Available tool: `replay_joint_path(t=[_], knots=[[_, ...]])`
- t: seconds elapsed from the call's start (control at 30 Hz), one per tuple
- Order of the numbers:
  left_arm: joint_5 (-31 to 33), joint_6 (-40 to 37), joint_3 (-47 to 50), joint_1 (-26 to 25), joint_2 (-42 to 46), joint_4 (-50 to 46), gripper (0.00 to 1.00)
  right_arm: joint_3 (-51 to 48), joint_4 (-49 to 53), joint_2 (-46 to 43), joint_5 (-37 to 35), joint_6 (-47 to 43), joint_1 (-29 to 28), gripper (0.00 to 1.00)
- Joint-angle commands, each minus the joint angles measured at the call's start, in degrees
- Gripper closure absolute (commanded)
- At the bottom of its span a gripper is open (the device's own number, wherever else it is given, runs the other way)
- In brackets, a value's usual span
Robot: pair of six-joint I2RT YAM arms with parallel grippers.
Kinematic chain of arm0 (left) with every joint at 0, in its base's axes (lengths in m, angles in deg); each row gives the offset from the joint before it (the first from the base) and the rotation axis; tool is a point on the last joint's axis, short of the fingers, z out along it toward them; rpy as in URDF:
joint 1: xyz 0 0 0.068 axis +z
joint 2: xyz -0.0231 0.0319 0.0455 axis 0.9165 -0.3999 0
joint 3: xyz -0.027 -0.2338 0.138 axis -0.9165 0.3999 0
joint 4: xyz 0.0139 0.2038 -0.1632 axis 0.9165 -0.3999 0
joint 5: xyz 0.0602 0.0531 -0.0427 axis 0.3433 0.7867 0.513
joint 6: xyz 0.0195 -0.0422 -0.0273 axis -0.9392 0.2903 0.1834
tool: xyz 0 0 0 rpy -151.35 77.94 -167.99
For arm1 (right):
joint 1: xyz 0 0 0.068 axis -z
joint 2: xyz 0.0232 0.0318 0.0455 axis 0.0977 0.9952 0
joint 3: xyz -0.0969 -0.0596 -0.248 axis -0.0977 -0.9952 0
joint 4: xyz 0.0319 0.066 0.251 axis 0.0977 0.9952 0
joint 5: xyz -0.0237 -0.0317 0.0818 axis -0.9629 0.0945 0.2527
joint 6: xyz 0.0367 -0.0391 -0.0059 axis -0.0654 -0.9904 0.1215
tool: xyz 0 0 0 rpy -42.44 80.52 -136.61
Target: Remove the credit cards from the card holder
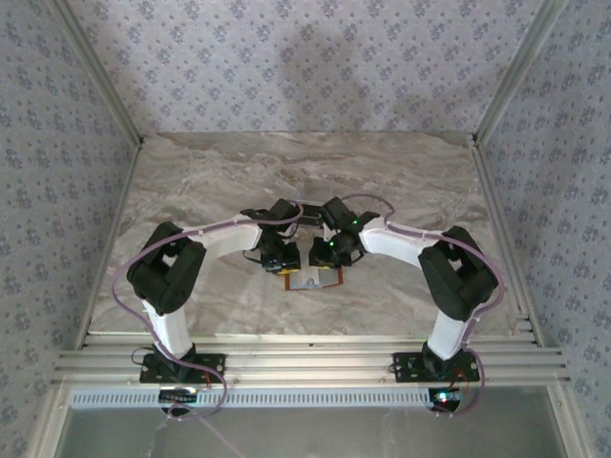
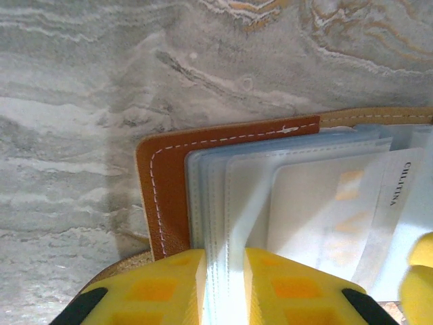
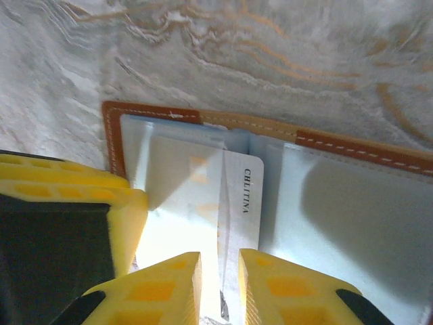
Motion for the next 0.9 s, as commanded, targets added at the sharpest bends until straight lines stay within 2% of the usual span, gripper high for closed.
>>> replay_joint_path(t=[0.0,0.33,0.87], knots=[[3.0,-1.5,-0.5,-0.1,-1.6,-2.8,0.78,-1.8,-0.6,-2.4,2.1,0.2,1.7,0.76],[3.5,-1.5,-0.1,-0.2,-1.6,-3.3,0.79,-5.7,-6.8,-0.5,9.3,-0.6,4.6,0.75],[3.5,-1.7,-0.1,-0.2,-1.8,-3.4,0.79,-6.9,-10.3,3.2,10.8,-0.2,4.7,0.75]])
